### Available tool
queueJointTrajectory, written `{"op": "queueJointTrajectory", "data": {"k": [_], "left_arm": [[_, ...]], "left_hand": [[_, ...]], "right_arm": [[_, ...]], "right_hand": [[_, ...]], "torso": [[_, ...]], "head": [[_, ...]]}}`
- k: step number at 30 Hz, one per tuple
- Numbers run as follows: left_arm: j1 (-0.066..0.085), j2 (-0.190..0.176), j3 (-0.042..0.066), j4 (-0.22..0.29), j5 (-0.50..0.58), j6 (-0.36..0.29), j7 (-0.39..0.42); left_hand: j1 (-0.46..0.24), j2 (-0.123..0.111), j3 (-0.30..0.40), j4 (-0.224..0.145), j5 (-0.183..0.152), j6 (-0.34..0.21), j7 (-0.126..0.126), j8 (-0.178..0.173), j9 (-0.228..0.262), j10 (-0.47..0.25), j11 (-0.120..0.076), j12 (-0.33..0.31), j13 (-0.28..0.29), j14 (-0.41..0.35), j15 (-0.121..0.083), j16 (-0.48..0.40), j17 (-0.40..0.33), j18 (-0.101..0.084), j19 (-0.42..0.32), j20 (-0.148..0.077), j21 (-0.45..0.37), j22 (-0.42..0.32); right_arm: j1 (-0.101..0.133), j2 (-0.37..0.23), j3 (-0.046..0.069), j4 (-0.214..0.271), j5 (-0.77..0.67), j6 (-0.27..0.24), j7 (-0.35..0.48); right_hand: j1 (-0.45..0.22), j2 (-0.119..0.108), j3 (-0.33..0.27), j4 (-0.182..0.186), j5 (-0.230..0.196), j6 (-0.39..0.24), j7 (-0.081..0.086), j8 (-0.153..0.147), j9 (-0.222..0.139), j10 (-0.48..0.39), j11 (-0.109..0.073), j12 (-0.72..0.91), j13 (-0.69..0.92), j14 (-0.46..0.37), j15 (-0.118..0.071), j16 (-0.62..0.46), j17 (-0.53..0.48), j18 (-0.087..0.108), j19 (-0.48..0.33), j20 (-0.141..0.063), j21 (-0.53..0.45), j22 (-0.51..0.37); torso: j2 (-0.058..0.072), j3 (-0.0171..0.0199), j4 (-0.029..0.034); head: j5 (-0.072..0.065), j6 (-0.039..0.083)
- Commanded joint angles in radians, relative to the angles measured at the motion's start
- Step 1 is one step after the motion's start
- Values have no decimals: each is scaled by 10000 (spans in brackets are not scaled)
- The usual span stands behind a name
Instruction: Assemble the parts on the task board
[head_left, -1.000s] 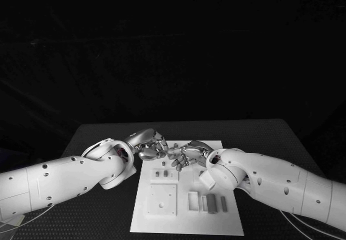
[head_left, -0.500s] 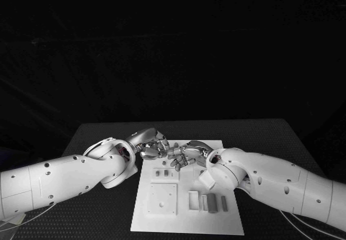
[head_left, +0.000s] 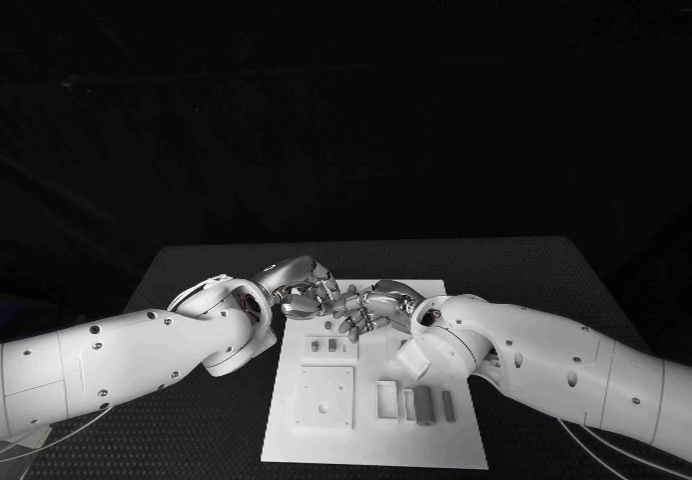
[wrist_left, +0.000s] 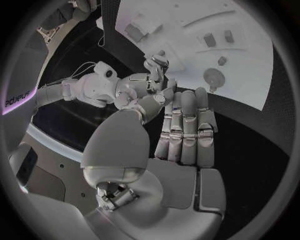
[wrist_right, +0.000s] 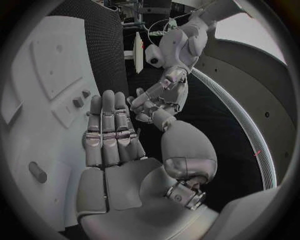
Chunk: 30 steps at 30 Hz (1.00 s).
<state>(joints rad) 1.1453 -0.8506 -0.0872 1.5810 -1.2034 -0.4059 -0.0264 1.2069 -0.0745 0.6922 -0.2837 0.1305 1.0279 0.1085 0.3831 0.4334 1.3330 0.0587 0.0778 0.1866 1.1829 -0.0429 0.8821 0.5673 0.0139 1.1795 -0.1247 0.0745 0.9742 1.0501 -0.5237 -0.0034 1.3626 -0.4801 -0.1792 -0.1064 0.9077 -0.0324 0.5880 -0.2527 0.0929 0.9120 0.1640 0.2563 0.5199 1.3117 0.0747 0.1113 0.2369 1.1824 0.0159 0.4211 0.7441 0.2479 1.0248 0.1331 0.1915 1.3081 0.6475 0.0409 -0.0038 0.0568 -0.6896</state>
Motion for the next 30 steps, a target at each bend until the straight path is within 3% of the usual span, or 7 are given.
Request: {"op": "queueJointTrajectory", "data": {"k": [1, 7, 9, 14, 30], "left_arm": [[21, 29, 15, 58, 33, 54, 60], [22, 28, 15, 72, 33, 67, 50], [22, 28, 15, 71, 33, 70, 46], [22, 22, 15, 68, 33, 61, 43], [23, 9, 14, 70, 33, 111, 5]], "left_hand": [[-35, 100, 70, -11, 68, 54, -4, 69, 54, 62, -2, 14, 7, 109, -64, -57, 15, -139, 10, 47, -61, -18], [-37, 100, 70, -10, 75, 54, -4, 68, 56, 65, -3, 11, 6, 110, -65, -61, 22, -139, 10, 48, -62, -20], [-38, 101, 70, -9, 76, 54, -4, 67, 56, 65, -3, 10, 6, 111, -65, -63, 24, -139, 10, 48, -62, -21], [-40, 101, 70, -9, 80, 53, -4, 66, 58, 67, -3, 7, 5, 111, -65, -68, 30, -139, 9, 49, -63, -23], [-45, 99, 71, -8, 91, 51, -3, 59, 63, 71, -2, -5, 0, 110, -64, -87, 54, -139, 4, 52, -67, -32]], "right_arm": [[-12, 23, -7, -11, -3, 187, 175], [-12, 22, -7, -61, 2, 248, 248], [-12, 24, -7, -59, 2, 288, 248], [-13, 29, -7, -56, 2, 323, 259], [-13, 10, -7, -169, -123, 17, 310]], "right_hand": [[-7, 258, 0, -128, -21, 88, -26, 54, -1, 28, -28, 26, 27, 65, 30, -16, 28, 138, 71, 45, -54, 154], [233, 810, 159, -364, -9, 122, -44, 78, -15, 46, -45, 44, 79, 68, 25, -36, 76, 139, 84, 48, -107, 170], [476, 898, 339, -378, 9, 141, -60, 90, -15, 51, -52, 49, 92, 67, 21, -41, 88, 134, 76, 34, -125, 172], [1009, 960, 888, -396, 8, 207, -88, 131, -16, 79, -66, 68, 134, 82, 24, -54, 124, 137, 100, 49, -153, 187], [1189, 1074, 1052, -389, -13, 422, -191, 284, 74, 330, -179, 227, 264, 220, -29, 27, 207, 139, 234, 40, -87, 223]], "torso": [[-1, -1, -1], [1, -4, -4], [0, -2, -5], [0, 0, -3], [-2, -1, -2]], "head": [[-1, -17], [-8, -23], [-9, -25], [-13, -35], [-40, -41]]}}
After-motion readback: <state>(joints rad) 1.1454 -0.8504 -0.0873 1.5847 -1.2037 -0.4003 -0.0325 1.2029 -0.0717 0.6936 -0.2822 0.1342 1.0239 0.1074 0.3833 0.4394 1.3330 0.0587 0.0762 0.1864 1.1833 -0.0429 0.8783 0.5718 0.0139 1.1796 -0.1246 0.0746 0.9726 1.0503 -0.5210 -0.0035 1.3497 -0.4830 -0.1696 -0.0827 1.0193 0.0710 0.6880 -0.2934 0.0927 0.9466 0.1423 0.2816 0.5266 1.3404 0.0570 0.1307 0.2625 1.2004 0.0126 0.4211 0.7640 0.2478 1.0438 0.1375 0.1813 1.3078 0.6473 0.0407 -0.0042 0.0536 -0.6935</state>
